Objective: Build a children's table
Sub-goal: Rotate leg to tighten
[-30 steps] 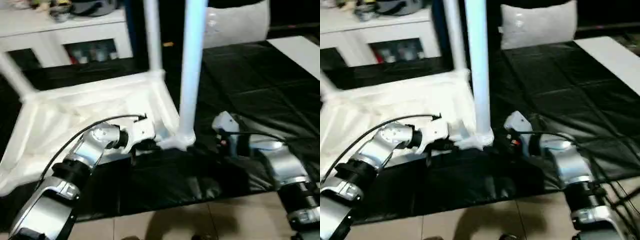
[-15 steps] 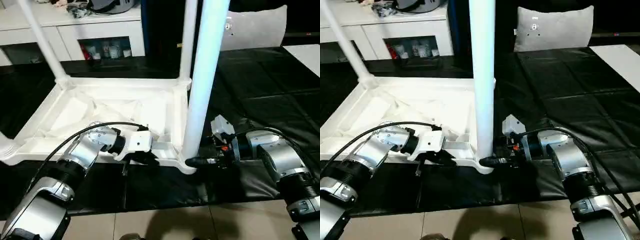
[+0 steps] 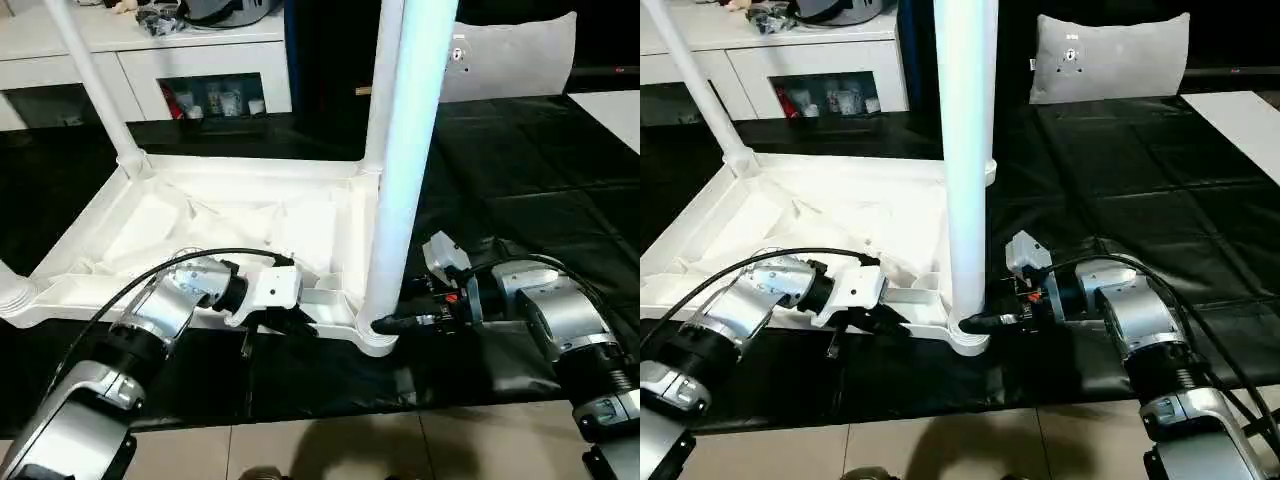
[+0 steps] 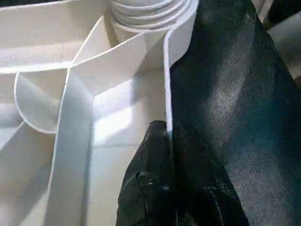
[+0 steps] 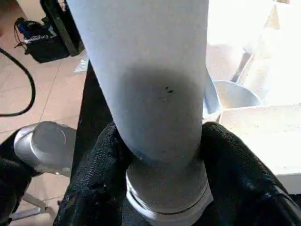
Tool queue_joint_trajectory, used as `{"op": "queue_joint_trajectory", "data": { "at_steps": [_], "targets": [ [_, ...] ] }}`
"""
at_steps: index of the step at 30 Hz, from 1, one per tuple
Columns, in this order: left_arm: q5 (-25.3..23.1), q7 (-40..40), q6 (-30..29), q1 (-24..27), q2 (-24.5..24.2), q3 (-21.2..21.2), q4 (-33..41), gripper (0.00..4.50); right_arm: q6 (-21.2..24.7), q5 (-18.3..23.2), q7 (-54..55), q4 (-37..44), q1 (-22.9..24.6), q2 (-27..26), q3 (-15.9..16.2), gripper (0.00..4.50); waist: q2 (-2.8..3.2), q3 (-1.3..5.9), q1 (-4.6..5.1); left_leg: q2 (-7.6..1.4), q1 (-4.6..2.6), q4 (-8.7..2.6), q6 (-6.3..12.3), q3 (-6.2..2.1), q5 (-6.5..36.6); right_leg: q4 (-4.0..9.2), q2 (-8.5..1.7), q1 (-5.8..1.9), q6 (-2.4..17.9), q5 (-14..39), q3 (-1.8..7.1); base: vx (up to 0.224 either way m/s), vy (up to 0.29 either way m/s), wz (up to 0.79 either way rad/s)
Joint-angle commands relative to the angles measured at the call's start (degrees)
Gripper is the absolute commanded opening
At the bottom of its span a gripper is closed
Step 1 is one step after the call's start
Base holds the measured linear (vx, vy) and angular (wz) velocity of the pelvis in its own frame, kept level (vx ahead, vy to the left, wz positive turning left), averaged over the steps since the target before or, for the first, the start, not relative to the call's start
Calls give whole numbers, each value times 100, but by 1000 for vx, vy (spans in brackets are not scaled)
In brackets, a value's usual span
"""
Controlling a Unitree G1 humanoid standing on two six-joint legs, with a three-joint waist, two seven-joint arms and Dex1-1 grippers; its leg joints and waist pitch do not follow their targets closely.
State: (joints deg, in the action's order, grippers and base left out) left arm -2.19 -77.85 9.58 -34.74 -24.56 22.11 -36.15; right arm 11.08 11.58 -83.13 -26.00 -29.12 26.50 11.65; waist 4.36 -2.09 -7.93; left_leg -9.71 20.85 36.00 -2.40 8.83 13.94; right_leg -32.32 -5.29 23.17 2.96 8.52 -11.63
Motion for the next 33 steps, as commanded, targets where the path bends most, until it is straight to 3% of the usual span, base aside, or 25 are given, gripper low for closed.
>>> {"op": "queue_joint_trajectory", "data": {
  "at_steps": [1,3,5,7,8,10,11,12,13,14,16,19,21,23,27,29,30,33],
  "targets": [
    [77,19,-98,38,93,8,128,0,176,196,41,167,1,-122,34,201,-119,428,11,-489,-14,-395,570,-124,-35,307,-562,-383,344,1588,495,0,0,0],
    [-15,484,-497,-74,243,-70,20,0,569,155,689,374,95,-362,-51,200,-104,412,21,-475,-13,-404,523,-121,29,336,-558,-385,314,1723,488,0,0,0],
    [-63,867,-804,-199,391,-165,-112,0,731,-11,1285,403,109,-576,-90,200,-85,358,88,-408,-36,-431,329,-99,312,466,-522,-379,133,2266,441,0,0,0],
    [-82,1371,-1137,-353,600,-312,-252,0,983,-271,2183,212,1,-872,-192,199,-91,339,178,-343,-57,-435,164,-90,529,548,-505,-393,-67,2682,376,0,0,0],
    [-118,1888,-1396,-498,815,-436,-388,0,1273,-549,3188,-29,-156,-1176,-335,199,-75,321,264,-335,-82,-438,96,-100,696,617,-497,-396,-180,2902,329,0,0,0],
    [-154,2185,-1537,-575,941,-497,-457,0,1431,-670,3704,-112,-227,-1365,-416,199,-46,319,415,-317,-85,-421,18,-132,951,675,-475,-427,-356,3064,237,0,0,0],
    [-163,2232,-1567,-586,962,-505,-465,0,1461,-678,3771,-109,-232,-1398,-427,199,-41,325,444,-323,-91,-420,21,-138,993,695,-477,-436,-407,3062,227,0,0,0],
    [-191,2380,-1662,-619,1029,-528,-488,0,1554,-703,3979,-99,-249,-1503,-461,197,-19,315,548,-337,-117,-429,69,-148,1123,733,-477,-416,-420,2980,211,0,0,0],
    [-232,2622,-1797,-675,1142,-562,-544,0,1638,-749,4324,-115,-294,-1676,-501,197,-13,313,575,-340,-144,-430,96,-145,1194,759,-475,-411,-424,3002,205,0,0,0],
    [-276,2880,-1929,-732,1270,-591,-601,0,1710,-808,4698,-153,-348,-1869,-532,195,28,310,650,-356,-140,-447,101,-159,1253,745,-474,-426,-352,2882,208,0,0,0],
    [-407,3403,-2094,-887,1543,-612,-795,0,1698,-985,5539,-463,-523,-2245,-627,195,12,334,701,-350,-111,-451,65,-190,1187,716,-495,-452,-305,2759,217,0,0,0],
    [-463,3554,-2110,-946,1653,-610,-876,0,1623,-917,5750,-576,-572,-2417,-762,195,-6,344,727,-325,-83,-451,151,-186,1102,697,-538,-469,-252,2639,252,0,0,0],
    [-541,3611,-2064,-927,1648,-557,-867,0,1472,-846,5729,-542,-545,-2444,-865,250,-15,356,731,-348,-72,-461,210,-191,949,654,-547,-467,-148,2426,298,0,0,0],
    [-580,3606,-2026,-903,1619,-525,-844,0,1388,-833,5645,-511,-519,-2414,-866,266,-15,371,711,-384,-36,-466,299,-201,691,564,-567,-483,31,2036,350,0,0,0],
    [-652,3345,-1797,-750,1299,-466,-754,0,925,-586,5028,-113,-227,-2171,-960,307,6,390,666,-387,-35,-451,390,-188,521,487,-582,-486,191,1731,402,0,0,0],
    [-657,3198,-1584,-713,1197,-440,-768,0,842,-483,4796,-26,-143,-2062,-990,320,-2,413,606,-418,-12,-447,529,-196,236,411,-585,-497,306,1309,430,0,0,0],
    [-644,3041,-1438,-662,1103,-422,-761,0,780,-414,4564,41,-59,-1925,-993,330,28,417,601,-419,0,-444,565,-202,177,377,-577,-513,359,1177,428,0,0,0],
    [-604,2724,-1207,-554,969,-381,-704,0,594,-415,4267,79,48,-1691,-966,366,20,402,599,-409,-17,-440,550,-168,292,414,-562,-497,383,1305,427,0,0,0]
  ]
}}
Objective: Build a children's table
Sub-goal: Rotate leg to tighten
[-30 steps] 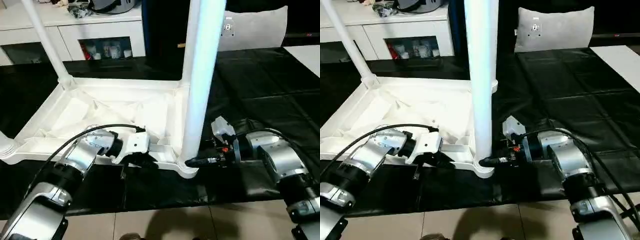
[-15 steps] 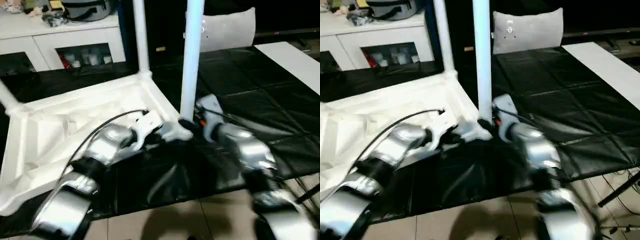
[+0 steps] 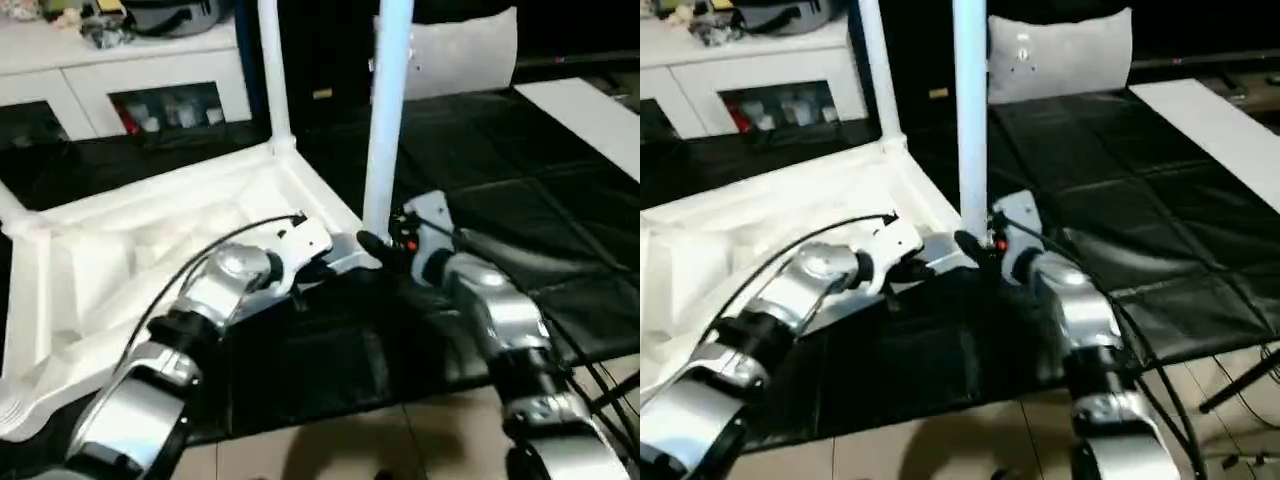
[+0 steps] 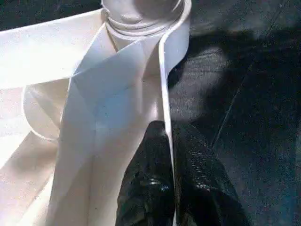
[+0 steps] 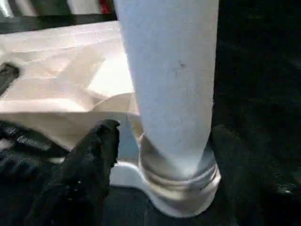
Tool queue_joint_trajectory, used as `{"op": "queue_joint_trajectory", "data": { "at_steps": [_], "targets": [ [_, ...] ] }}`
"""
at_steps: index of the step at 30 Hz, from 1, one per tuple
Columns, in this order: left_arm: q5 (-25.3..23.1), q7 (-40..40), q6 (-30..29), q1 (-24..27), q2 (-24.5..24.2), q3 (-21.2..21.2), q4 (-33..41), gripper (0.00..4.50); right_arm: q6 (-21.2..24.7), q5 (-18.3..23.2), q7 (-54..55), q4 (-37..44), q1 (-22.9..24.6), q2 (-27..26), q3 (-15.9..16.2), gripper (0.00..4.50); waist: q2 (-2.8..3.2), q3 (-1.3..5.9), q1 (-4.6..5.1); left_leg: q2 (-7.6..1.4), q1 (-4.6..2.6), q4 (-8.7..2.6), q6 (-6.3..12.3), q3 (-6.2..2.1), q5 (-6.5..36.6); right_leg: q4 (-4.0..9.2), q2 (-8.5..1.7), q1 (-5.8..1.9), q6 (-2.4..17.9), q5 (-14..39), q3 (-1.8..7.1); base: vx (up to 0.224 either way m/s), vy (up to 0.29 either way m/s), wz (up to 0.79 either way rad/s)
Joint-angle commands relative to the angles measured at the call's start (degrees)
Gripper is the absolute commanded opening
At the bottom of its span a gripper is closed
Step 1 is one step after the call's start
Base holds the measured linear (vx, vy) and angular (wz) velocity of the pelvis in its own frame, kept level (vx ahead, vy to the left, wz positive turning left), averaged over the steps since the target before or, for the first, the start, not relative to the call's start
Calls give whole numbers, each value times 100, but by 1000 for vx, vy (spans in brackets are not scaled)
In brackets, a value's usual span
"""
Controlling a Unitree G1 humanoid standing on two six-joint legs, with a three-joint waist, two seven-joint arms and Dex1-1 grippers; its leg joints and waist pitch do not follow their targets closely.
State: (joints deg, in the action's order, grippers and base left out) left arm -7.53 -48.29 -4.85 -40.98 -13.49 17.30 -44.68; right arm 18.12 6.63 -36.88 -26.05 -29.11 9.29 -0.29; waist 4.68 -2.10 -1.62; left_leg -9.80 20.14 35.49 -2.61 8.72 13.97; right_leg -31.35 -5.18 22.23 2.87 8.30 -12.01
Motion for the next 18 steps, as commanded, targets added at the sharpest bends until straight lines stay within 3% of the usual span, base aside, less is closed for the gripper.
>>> {"op": "queue_joint_trajectory", "data": {
  "at_steps": [1,2,3,4,6,8,13,14,16,17,18],
  "targets": [
    [-45,-407,339,130,-206,127,187,0,-231,56,-504,97,95,155,255,366,-11,399,-36,-385,66,-389,545,-152,347,328,-576,-412,355,1455,461,0,0,0],
    [-33,-730,579,246,-355,202,248,0,-501,-33,-835,129,188,453,362,384,15,396,-31,-387,51,-391,527,-146,381,337,-566,-406,341,1515,461,0,0,0],
    [-19,-937,746,310,-445,247,277,0,-627,-63,-1054,154,235,628,419,393,-13,391,-41,-393,42,-392,528,-137,427,355,-557,-393,288,1599,466,0,0,0],
    [-6,-1146,919,374,-537,294,305,0,-748,-89,-1286,182,280,809,477,401,1,388,-60,-411,35,-398,542,-138,474,353,-554,-386,271,1644,472,0,0,0],
    [4,-1248,976,396,-584,318,313,0,-769,-72,-1440,202,289,904,495,419,6,389,-72,-421,22,-400,549,-141,485,352,-538,-368,278,1637,474,0,0,0],
    [88,-1598,1079,439,-702,376,330,0,-756,7,-1970,248,270,1190,548,437,-40,375,-91,-413,24,-408,539,-126,581,361,-542,-376,279,1769,469,0,0,0],
    [148,-2134,1386,458,-843,497,282,0,-679,46,-2884,256,132,1606,823,437,-39,391,-198,-431,16,-399,587,-119,459,332,-537,-361,307,1755,481,0,0,0],
    [148,-2374,1517,469,-886,559,312,0,-646,176,-3410,173,-7,1701,991,437,-3,384,-224,-423,27,-396,596,-122,495,339,-530,-366,315,1755,464,0,0,0],
    [157,-2506,1557,485,-906,595,369,0,-666,229,-3646,93,-87,1724,1063,421,-1,395,-257,-441,22,-397,620,-123,499,325,-538,-363,353,1703,466,0,0,0],
    [194,-2693,1582,500,-915,641,474,0,-694,260,-3940,-103,-219,1708,1139,421,-73,402,-271,-448,28,-401,635,-120,506,322,-540,-370,360,1700,468,0,0,0],
    [197,-2703,1582,501,-916,643,482,0,-696,260,-3957,-116,-227,1706,1144,421,-70,403,-293,-452,32,-400,642,-119,480,306,-552,-372,379,1696,477,0,0,0]
  ]
}}
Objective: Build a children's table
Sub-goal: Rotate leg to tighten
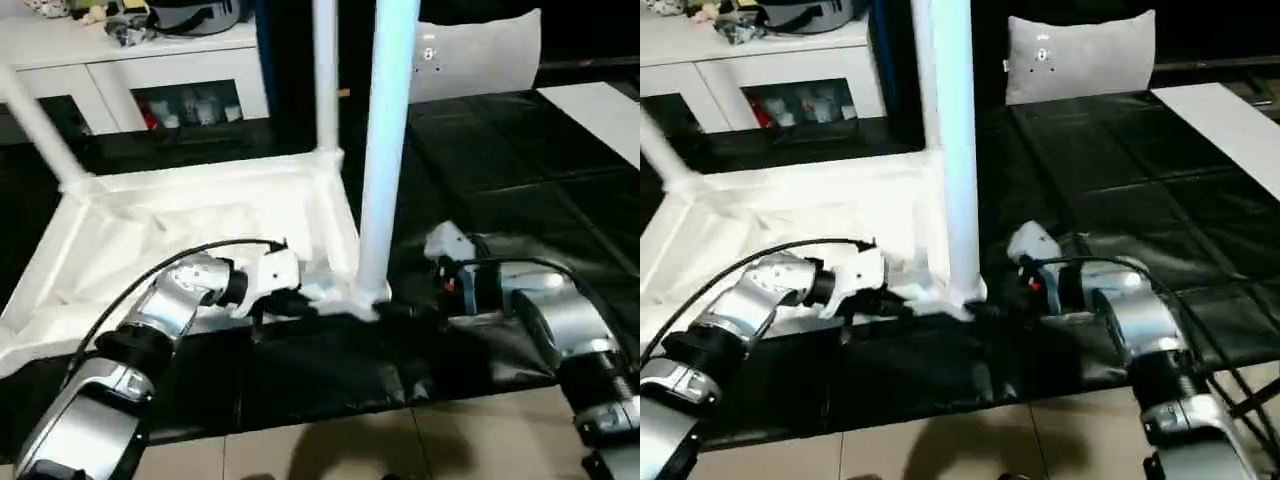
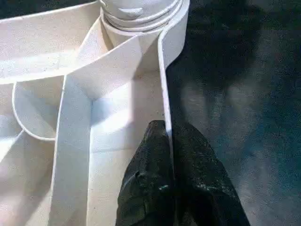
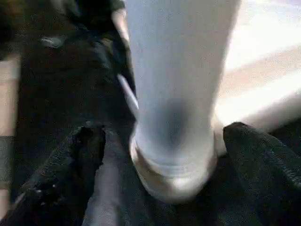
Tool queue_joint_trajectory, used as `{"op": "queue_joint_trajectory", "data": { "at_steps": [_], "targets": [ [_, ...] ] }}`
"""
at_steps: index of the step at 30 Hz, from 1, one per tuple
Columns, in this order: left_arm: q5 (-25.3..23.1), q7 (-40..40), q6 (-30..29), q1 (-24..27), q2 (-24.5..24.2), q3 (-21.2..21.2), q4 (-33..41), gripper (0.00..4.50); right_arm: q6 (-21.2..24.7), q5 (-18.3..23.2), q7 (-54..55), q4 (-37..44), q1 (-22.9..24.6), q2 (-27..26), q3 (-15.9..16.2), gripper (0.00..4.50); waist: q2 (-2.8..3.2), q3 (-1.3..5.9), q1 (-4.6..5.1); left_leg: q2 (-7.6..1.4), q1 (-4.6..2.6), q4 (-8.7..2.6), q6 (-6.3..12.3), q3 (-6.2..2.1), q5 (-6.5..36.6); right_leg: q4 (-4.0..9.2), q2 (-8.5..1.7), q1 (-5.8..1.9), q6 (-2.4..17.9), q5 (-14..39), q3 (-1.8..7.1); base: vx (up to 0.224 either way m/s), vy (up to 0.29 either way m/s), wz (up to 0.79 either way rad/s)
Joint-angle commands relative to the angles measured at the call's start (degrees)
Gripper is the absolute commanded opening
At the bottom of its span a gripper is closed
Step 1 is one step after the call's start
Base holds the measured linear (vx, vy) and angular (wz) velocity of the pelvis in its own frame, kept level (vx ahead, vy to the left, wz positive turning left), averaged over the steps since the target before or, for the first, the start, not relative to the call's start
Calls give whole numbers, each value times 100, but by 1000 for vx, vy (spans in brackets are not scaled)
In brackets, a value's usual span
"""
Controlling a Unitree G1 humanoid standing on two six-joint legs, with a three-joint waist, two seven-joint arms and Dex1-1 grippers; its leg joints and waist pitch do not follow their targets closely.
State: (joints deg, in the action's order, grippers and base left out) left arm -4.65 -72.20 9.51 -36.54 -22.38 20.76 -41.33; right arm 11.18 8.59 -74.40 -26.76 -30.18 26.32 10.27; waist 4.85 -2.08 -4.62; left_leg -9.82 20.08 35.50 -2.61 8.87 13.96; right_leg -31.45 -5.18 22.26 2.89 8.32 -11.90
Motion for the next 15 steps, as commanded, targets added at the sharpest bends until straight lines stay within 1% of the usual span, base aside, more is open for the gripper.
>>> {"op": "queue_joint_trajectory", "data": {
  "at_steps": [1,2,3,4,5,6,7,9,10,11,12,13,14,15],
  "targets": [
    [-73,-373,148,53,-26,305,172,0,-14,62,-308,-121,-166,-5,110,400,-54,393,-36,-468,16,-400,628,-132,432,325,-558,-345,391,1739,479,0,0,0],
    [-73,-387,153,51,-28,309,177,0,-13,60,-332,-140,-178,-7,117,393,-59,396,-56,-472,11,-399,615,-129,427,320,-560,-343,404,1751,478,0,0,0],
    [-78,-459,166,53,-48,337,213,0,-34,46,-444,-237,-236,-25,155,386,-85,396,-117,-487,7,-406,588,-130,355,298,-561,-335,435,1704,494,0,0,0],
    [-78,-459,166,53,-48,337,213,0,-34,46,-444,-237,-236,-25,155,377,-72,402,-155,-500,-2,-404,569,-134,327,287,-573,-332,446,1675,502,0,0,0],
    [-80,-491,176,63,-62,345,228,0,-41,36,-473,-279,-263,-37,168,377,-70,404,-167,-506,0,-406,560,-139,293,279,-575,-332,451,1643,506,0,0,0],
    [-80,-491,176,63,-62,345,228,0,-41,36,-473,-279,-263,-37,168,364,-72,412,-181,-503,-4,-401,552,-133,270,276,-576,-330,461,1607,510,0,0,0],
    [-77,-535,225,114,-105,346,236,0,7,47,-567,-322,-310,-48,221,351,-47,420,-202,-490,9,-392,529,-131,235,259,-578,-342,482,1522,509,0,0,0],
    [-74,-547,243,128,-119,341,229,0,32,53,-591,-327,-321,-51,237,339,-65,416,-196,-475,28,-393,534,-131,229,259,-569,-350,446,1505,504,0,0,0],
    [-77,-574,248,143,-131,334,227,0,45,67,-634,-348,-337,-49,254,319,-70,418,-195,-451,31,-385,526,-116,244,269,-568,-352,424,1555,501,0,0,0],
    [-77,-574,248,143,-131,334,227,0,45,67,-634,-348,-337,-49,254,319,-76,409,-193,-443,41,-386,525,-112,261,275,-565,-353,400,1608,501,0,0,0],
    [-77,-599,253,155,-142,330,224,0,75,81,-676,-388,-353,-51,262,300,-69,410,-192,-433,36,-385,523,-107,268,284,-560,-352,375,1664,497,0,0,0],
    [-76,-621,255,163,-150,326,219,0,103,98,-716,-411,-359,-54,267,300,-71,408,-190,-421,35,-382,512,-103,264,292,-549,-345,329,1753,493,0,0,0],
    [-69,-632,253,170,-157,327,216,0,145,131,-753,-413,-351,-68,259,288,-61,408,-188,-415,36,-380,508,-103,256,297,-541,-345,311,1783,489,0,0,0],
    [-63,-632,250,176,-160,330,215,0,189,168,-778,-401,-338,-81,247,280,-68,410,-192,-411,39,-376,514,-101,253,305,-527,-344,254,1834,478,0,0,0]
  ]
}}
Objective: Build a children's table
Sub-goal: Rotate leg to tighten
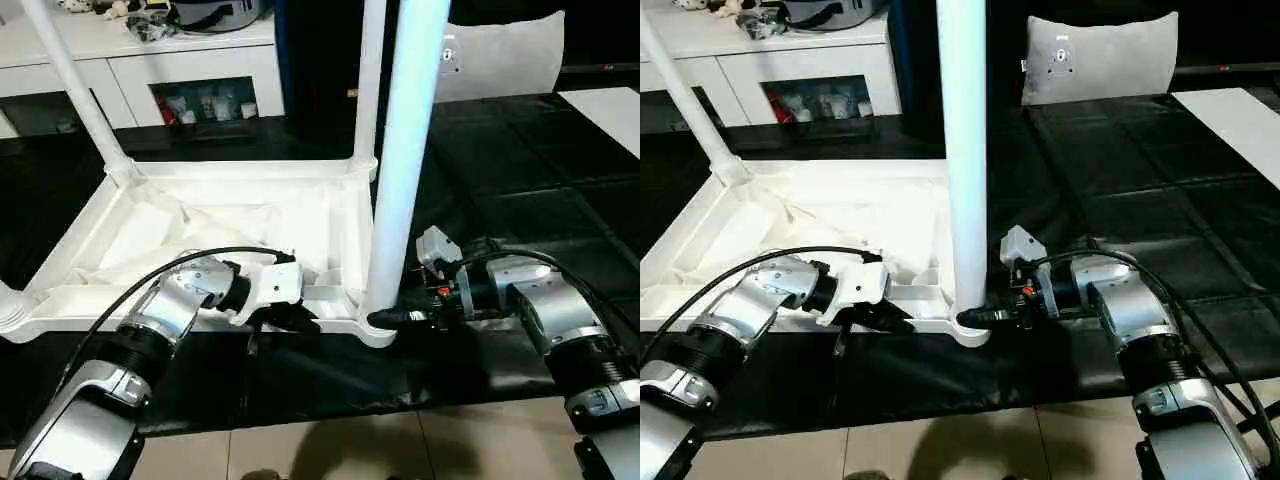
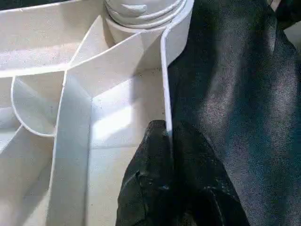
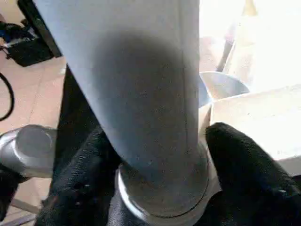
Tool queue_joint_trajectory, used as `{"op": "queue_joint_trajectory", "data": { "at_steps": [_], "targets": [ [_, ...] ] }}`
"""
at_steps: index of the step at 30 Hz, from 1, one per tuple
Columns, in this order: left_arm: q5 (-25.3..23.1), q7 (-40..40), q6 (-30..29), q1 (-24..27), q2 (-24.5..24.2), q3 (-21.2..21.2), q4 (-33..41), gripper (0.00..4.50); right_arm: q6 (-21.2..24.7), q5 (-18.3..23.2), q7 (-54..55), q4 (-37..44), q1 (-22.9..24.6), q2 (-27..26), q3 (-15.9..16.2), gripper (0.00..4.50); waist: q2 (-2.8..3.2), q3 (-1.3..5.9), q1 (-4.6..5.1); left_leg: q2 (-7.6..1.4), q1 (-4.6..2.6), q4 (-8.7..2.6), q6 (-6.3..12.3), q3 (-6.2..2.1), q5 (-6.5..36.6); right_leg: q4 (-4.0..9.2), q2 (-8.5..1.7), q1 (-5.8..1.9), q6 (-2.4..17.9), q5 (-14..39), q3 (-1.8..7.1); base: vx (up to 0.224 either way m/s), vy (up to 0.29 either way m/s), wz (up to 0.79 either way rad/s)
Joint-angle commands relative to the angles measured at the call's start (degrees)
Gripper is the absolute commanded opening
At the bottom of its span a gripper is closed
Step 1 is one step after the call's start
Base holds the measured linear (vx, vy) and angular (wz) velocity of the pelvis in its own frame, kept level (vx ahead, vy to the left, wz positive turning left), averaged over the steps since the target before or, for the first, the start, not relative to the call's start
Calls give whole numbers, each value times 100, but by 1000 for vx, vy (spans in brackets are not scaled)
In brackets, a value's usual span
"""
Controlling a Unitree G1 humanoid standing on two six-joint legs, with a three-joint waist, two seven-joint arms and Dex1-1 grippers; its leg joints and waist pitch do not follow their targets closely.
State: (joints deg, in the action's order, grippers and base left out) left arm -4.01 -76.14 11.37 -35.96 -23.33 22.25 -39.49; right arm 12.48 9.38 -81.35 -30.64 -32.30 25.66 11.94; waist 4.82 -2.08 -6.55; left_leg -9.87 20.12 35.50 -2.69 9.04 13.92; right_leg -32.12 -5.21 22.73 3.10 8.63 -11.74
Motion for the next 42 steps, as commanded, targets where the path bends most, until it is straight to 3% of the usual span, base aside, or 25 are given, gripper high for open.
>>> {"op": "queue_joint_trajectory", "data": {
  "at_steps": [1,7,10,13,14,15,16,17,18,19,20,21,22,23,24,25,26,27,29,34,37,40,42],
  "targets": [
    [-121,-237,55,124,-65,181,36,0,89,118,-94,12,-111,-25,71,269,-66,412,1,-407,42,-376,524,-121,246,372,-525,-394,215,1804,461,0,0,0],
    [-78,93,-293,108,67,55,20,0,387,248,46,270,72,-179,2,230,-51,404,18,-436,19,-387,483,-134,296,381,-515,-378,209,1804,454,0,0,0],
    [62,678,-1084,-30,373,-221,31,0,721,142,910,605,319,-528,-42,217,-61,358,32,-399,-6,-403,361,-108,461,475,-510,-371,76,2264,431,0,0,0],
    [121,1111,-1509,-127,617,-349,119,0,883,-212,2228,449,282,-997,-181,210,-35,312,165,-313,-31,-415,131,-116,785,607,-483,-363,-186,2897,326,0,0,0],
    [120,1265,-1639,-166,707,-388,131,0,972,-271,2657,344,223,-1164,-276,208,-37,286,265,-275,-55,-388,103,-115,1005,693,-458,-352,-367,3175,247,0,0,0],
    [98,1460,-1772,-217,815,-424,133,0,1070,-309,3095,243,155,-1344,-390,206,48,254,377,-295,-117,-383,65,-129,1330,782,-428,-331,-459,3363,164,0,0,0],
    [79,1586,-1857,-249,883,-446,136,0,1137,-325,3359,184,115,-1453,-462,204,48,236,513,-318,-144,-390,67,-174,1708,837,-402,-381,-594,3416,58,0,0,0],
    [-1,1833,-2062,-332,1001,-463,123,0,1267,-386,3825,89,42,-1626,-553,202,126,238,562,-377,-173,-414,78,-201,1936,831,-409,-411,-600,3363,40,0,0,0],
    [-1,1833,-2062,-332,1001,-463,123,0,1267,-386,3825,89,42,-1626,-553,202,137,218,636,-484,-158,-478,87,-246,2192,793,-398,-451,-586,3239,36,0,0,0],
    [-78,2037,-2202,-394,1092,-474,124,0,1358,-443,4177,53,4,-1754,-609,201,171,227,711,-660,-27,-614,78,-396,2563,536,-424,-595,-568,2827,152,0,0,0],
    [-170,2366,-2316,-481,1215,-507,75,0,1410,-517,4607,0,-41,-1925,-693,200,197,234,718,-730,-63,-693,43,-414,2868,362,-461,-556,-463,2602,351,0,0,0],
    [-338,2957,-2473,-619,1436,-559,-21,0,1458,-665,5348,-90,-108,-2231,-825,200,130,186,806,-439,-133,-549,-85,-305,2712,622,-524,-411,-389,3152,324,0,0,0],
    [-376,3080,-2496,-642,1483,-565,-43,0,1456,-703,5500,-109,-118,-2297,-845,200,74,193,842,-226,-216,-391,-114,-214,2388,806,-533,-308,-423,3639,232,0,0,0],
    [-412,3207,-2513,-653,1545,-570,-63,0,1411,-771,5679,-132,-120,-2367,-846,200,33,215,860,-7,-204,-219,28,-112,1706,906,-570,-317,-543,4012,74,0,0,0],
    [-415,3229,-2514,-651,1562,-571,-65,0,1385,-796,5719,-137,-118,-2379,-838,200,84,223,866,-52,-87,-255,208,-122,1479,926,-498,-386,-742,3930,9,0,0,0],
    [-421,3276,-2529,-638,1597,-571,-59,0,1274,-830,5801,-157,-109,-2413,-838,200,134,246,864,-109,-111,-281,230,-141,1469,934,-494,-381,-755,3771,14,0,0,0],
    [-433,3283,-2531,-617,1595,-559,-51,0,1124,-840,5814,-164,-98,-2409,-842,200,161,260,908,-249,-69,-358,229,-235,1563,871,-457,-437,-711,3306,26,0,0,0],
    [-472,3330,-2537,-591,1572,-539,-42,0,839,-864,5763,-158,-83,-2366,-803,233,176,285,903,-352,-51,-421,249,-295,1669,780,-468,-447,-620,2879,108,0,0,0],
    [-468,3299,-2501,-561,1481,-552,-24,0,484,-829,5504,-57,-28,-2240,-788,253,150,293,926,-348,-16,-441,271,-305,1654,705,-518,-449,-413,2586,189,0,0,0],
    [-577,3153,-2230,-485,1241,-498,-31,0,160,-671,4915,265,186,-1956,-830,302,126,345,841,-354,113,-413,527,-302,810,530,-591,-514,55,1787,304,0,0,0],
    [-551,2787,-1939,-377,1014,-421,-12,0,-88,-592,4485,326,314,-1613,-863,328,118,379,774,-344,127,-382,608,-286,501,468,-592,-513,139,1510,333,0,0,0],
    [-608,2334,-1416,-260,688,-248,-25,0,-299,-443,3774,454,443,-1195,-878,356,113,431,663,-343,192,-319,875,-281,-2,327,-578,-510,196,804,363,0,0,0],
    [-631,2278,-1266,-251,641,-209,-31,0,-297,-428,3719,468,450,-1167,-887,356,122,429,636,-350,189,-309,914,-261,-95,328,-566,-479,204,788,359,0,0,0]
  ]
}}
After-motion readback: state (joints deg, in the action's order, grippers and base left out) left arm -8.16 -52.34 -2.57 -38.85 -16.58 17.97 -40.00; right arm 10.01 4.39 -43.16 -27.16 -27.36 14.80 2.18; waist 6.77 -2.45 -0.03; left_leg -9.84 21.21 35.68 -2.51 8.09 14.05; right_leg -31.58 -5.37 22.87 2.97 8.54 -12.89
